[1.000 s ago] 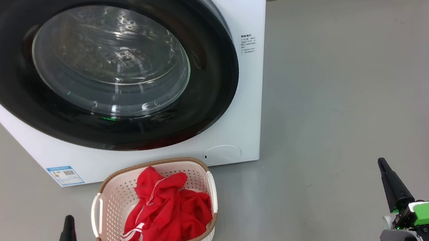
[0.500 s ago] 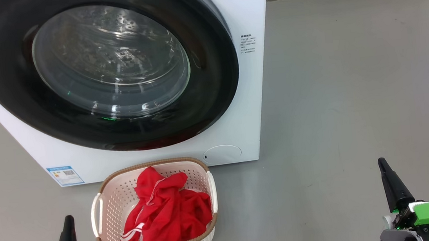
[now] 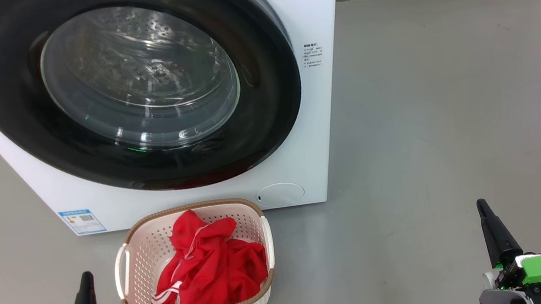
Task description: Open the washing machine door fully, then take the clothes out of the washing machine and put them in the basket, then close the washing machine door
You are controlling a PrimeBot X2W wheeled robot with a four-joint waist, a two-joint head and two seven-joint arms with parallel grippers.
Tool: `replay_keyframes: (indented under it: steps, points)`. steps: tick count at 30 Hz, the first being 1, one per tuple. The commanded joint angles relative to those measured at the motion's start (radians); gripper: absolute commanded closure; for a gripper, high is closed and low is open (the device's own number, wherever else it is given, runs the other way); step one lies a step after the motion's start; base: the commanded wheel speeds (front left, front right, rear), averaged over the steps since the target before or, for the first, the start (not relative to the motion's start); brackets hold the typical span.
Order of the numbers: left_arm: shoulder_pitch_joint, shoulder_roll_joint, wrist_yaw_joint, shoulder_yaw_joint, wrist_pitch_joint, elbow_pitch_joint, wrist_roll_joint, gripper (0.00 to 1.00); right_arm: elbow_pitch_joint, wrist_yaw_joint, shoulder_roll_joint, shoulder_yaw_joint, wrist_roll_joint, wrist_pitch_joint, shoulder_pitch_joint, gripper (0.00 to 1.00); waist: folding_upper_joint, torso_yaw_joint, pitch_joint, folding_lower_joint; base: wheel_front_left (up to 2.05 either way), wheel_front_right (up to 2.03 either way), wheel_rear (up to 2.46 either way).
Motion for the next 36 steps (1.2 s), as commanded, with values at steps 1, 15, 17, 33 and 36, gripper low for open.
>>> replay_keyframes:
  steps: [1, 15, 17, 33, 36]
  points:
    - [-0.038, 0.015, -0.003, 0.034, 0.007, -0.027, -0.001, 1.0, -0.031, 0.002, -0.001, 0.022, 0.004, 0.007, -0.011, 1.0, 0.0, 0.0, 0.0, 0.0, 0.0, 0.0, 0.0]
    - [-0.038, 0.014, -0.003, 0.034, 0.007, -0.027, -0.001, 1.0, -0.031, 0.002, 0.0, 0.022, 0.004, 0.008, -0.011, 1.0, 0.0, 0.0, 0.0, 0.0, 0.0, 0.0, 0.0]
    - [-0.038, 0.014, -0.003, 0.034, 0.007, -0.027, -0.001, 1.0, -0.031, 0.002, 0.0, 0.022, 0.004, 0.008, -0.011, 1.0, 0.0, 0.0, 0.0, 0.0, 0.0, 0.0, 0.0]
    - [-0.038, 0.014, -0.003, 0.035, 0.007, -0.027, 0.0, 1.0, -0.031, 0.002, 0.0, 0.022, 0.003, 0.008, -0.011, 1.0, 0.0, 0.0, 0.0, 0.0, 0.0, 0.0, 0.0]
    - [-0.038, 0.014, -0.003, 0.035, 0.007, -0.027, 0.0, 1.0, -0.031, 0.002, 0.0, 0.022, 0.003, 0.008, -0.011, 1.0, 0.0, 0.0, 0.0, 0.0, 0.0, 0.0, 0.0]
